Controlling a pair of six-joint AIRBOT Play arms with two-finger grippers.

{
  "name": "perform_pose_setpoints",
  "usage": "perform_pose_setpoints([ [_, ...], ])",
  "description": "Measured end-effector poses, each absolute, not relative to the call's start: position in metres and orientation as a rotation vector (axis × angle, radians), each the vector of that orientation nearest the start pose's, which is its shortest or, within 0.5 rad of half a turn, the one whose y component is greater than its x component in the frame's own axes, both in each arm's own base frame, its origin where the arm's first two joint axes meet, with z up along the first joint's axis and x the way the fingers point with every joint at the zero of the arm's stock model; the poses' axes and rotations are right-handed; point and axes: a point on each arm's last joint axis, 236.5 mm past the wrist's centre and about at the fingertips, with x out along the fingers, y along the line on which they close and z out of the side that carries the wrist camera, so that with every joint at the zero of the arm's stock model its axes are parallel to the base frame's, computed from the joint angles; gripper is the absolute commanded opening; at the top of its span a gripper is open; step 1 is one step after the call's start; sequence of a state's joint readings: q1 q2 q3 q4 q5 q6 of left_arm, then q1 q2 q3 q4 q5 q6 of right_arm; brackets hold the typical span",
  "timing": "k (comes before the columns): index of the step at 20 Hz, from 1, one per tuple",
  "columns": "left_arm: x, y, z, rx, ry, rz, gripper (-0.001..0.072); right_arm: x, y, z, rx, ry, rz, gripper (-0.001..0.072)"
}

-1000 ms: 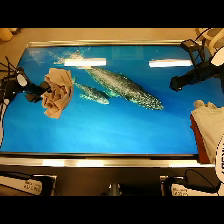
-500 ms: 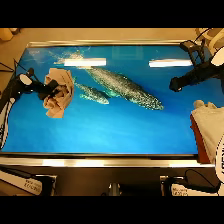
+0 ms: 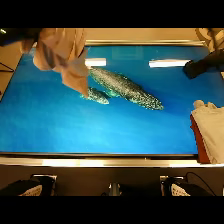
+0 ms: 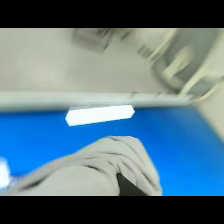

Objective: Fold the shirts.

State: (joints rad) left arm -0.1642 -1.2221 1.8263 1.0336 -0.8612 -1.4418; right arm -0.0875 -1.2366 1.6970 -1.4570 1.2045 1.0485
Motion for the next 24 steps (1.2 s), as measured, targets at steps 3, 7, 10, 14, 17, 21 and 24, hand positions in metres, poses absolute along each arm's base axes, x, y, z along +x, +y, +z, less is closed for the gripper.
perform_pose_setpoints([
  [3,0.378,-0.206,0.451,-0.223,0.123,-0.67,0.0028,0.412,-0.02,0.319,-0.44,0.516,0.109,0.0611],
  [7,0.344,-0.256,0.402,-0.145,0.291,-0.804,0.0029,0.359,-0.02,0.376,-0.469,0.379,0.056,0.061],
  [10,0.343,-0.281,0.278,-0.098,0.623,-0.809,0.0028,0.341,-0.019,0.348,-0.464,0.503,0.086,0.0611],
  [14,0.317,-0.275,0.097,-0.082,1.059,-0.718,0.0028,0.344,-0.011,0.25,-0.409,0.817,0.204,0.0612],
  [17,0.294,-0.253,0.031,-0.093,1.233,-0.64,0.0029,0.352,0.014,0.159,-0.299,1.018,0.355,0.0614],
  [21,0.282,-0.238,0.004,-0.103,1.321,-0.591,0.0029,0.353,0.071,0.061,-0.053,1.152,0.582,0.0612],
  [24,0.278,-0.233,-0.006,-0.104,1.352,-0.576,0.0029,0.349,0.109,0.012,0.092,1.214,0.668,0.0625],
])
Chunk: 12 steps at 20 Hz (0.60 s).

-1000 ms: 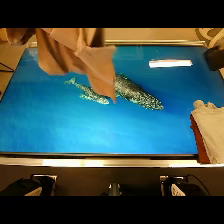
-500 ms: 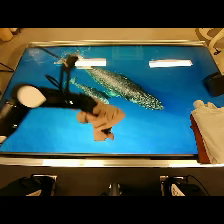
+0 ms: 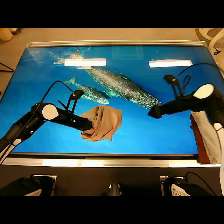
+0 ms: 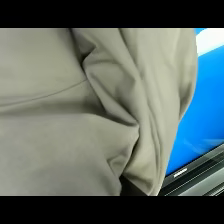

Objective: Fold the shirts.

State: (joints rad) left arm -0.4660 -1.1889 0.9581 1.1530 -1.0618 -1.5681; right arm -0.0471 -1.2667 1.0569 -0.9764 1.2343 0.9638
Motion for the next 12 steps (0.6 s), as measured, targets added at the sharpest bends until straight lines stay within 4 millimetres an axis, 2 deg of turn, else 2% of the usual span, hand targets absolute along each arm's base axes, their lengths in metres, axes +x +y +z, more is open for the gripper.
perform_pose_setpoints([
  [1,0.276,-0.233,-0.009,-0.104,1.36,-0.574,0.0029,0.347,0.124,-0.002,0.114,1.233,0.695,0.0684],
  [2,0.275,-0.232,-0.011,-0.105,1.367,-0.57,0.0029,0.346,0.139,-0.014,0.128,1.248,0.718,0.0705],
  [4,0.273,-0.23,-0.014,-0.102,1.379,-0.566,0.0029,0.342,0.171,-0.034,0.146,1.269,0.763,0.0706],
  [6,0.27,-0.229,-0.016,-0.098,1.392,-0.566,0.0029,0.344,0.194,-0.05,0.18,1.275,0.766,0.0705],
  [9,0.269,-0.229,-0.016,-0.098,1.395,-0.566,0.0029,0.349,0.223,-0.061,0.295,1.277,0.759,0.0703],
  [12,0.271,-0.229,-0.016,-0.1,1.388,-0.565,0.0029,0.356,0.24,-0.067,0.409,1.275,0.743,0.0701],
])
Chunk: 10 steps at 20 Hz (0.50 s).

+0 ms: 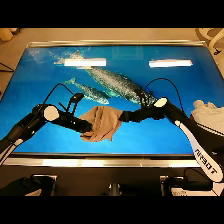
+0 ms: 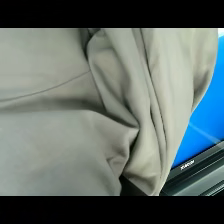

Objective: Fold the shirts.

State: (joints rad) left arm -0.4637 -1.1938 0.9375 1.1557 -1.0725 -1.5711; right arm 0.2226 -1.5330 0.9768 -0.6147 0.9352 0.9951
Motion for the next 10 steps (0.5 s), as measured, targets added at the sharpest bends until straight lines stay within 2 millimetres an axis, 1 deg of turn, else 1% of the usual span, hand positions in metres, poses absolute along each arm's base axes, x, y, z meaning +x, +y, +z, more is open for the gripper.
perform_pose_setpoints([
  [2,0.271,-0.23,-0.016,-0.099,1.385,-0.566,0.0028,0.357,0.248,-0.071,0.473,1.288,0.739,0.0694],
  [4,0.27,-0.232,-0.016,-0.096,1.382,-0.572,0.0028,0.359,0.253,-0.075,0.527,1.298,0.725,0.0667],
  [5,0.27,-0.234,-0.016,-0.092,1.38,-0.576,0.0029,0.36,0.257,-0.077,0.55,1.301,0.72,0.0601],
  [6,0.269,-0.236,-0.015,-0.09,1.374,-0.58,0.0029,0.359,0.261,-0.078,0.567,1.305,0.722,0.0498],
  [8,0.269,-0.24,-0.014,-0.085,1.363,-0.59,0.0028,0.358,0.27,-0.08,0.584,1.31,0.726,0.0014],
  [10,0.269,-0.243,-0.014,-0.08,1.355,-0.597,0.0028,0.357,0.276,-0.08,0.591,1.305,0.73,0.0016],
])
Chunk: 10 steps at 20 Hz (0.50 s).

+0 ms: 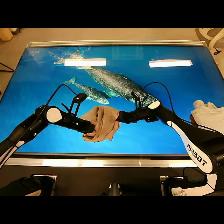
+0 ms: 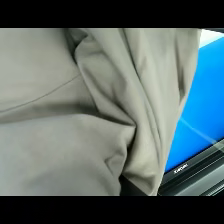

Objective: Fold the shirts.

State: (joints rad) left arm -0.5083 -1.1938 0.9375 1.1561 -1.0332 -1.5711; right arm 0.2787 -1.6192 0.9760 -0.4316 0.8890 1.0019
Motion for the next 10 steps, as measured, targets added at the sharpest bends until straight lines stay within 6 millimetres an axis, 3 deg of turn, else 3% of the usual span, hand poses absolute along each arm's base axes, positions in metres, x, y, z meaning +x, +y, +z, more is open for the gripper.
perform_pose_setpoints([
  [3,0.273,-0.246,-0.006,-0.07,1.325,-0.612,0.0028,0.367,0.276,-0.06,0.525,1.216,0.786,0.0016],
  [4,0.277,-0.247,0.001,-0.064,1.301,-0.62,0.0028,0.375,0.274,-0.045,0.491,1.163,0.812,0.0016],
  [6,0.291,-0.252,0.03,-0.055,1.215,-0.642,0.0028,0.391,0.266,0.005,0.37,1.011,0.885,0.0016],
  [8,0.309,-0.261,0.085,-0.041,1.063,-0.689,0.0028,0.404,0.252,0.077,0.197,0.814,0.935,0.0016],
  [10,0.321,-0.269,0.165,-0.018,0.856,-0.753,0.0028,0.407,0.233,0.16,0.011,0.599,0.926,0.0017],
])
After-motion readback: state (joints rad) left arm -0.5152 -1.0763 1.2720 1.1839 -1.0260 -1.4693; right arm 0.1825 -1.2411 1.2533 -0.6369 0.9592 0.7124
